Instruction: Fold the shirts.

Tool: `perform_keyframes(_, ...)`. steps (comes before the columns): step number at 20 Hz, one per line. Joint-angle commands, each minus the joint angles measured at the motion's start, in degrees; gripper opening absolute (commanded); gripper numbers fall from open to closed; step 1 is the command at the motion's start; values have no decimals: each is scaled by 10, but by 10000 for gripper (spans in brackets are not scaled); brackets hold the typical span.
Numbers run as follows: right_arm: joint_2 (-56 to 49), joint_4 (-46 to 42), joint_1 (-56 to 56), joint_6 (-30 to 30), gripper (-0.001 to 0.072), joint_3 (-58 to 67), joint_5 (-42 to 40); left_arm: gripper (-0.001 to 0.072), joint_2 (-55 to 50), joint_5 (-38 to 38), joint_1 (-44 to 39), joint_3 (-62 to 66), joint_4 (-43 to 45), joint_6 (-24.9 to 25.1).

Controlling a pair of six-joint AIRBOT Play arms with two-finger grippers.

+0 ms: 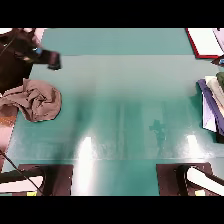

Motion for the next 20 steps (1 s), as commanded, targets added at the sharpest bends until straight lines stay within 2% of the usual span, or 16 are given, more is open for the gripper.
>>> perform_keyframes(1, 0, 0, 1, -11, 18, 1, 0, 623, 19, -29, 84, -91, 51, -43)
perform_keyframes(4, 0, 0, 1, -11, 18, 1, 0, 623, 20, 22, 127, -218, 49, -64)
perform_keyframes(8, 0, 0, 1, -11, 18, 1, 0, 624, 19, 154, 132, -360, 51, -99)
perform_keyframes(12, 0, 0, 4, -11, 18, 1, 0, 623, 11, 256, 131, -422, 50, -132)
perform_keyframes(15, 0, 0, 4, -11, 18, 1, 0, 621, -7, 266, 132, -431, 44, -133)
perform_keyframes(16, 0, 0, 4, -11, 17, 1, 0, 503, -8, 268, 131, -429, 45, -133)
perform_keyframes(17, 0, 0, 4, -11, 18, 1, 0, 176, -8, 266, 132, -423, 44, -133)
perform_keyframes(18, 0, 0, 4, -11, 18, 1, -4, 30, -7, 262, 131, -411, 38, -131)
perform_keyframes(20, 0, 1, 4, -11, 17, 1, -13, 25, 7, 250, 127, -368, 18, -118)
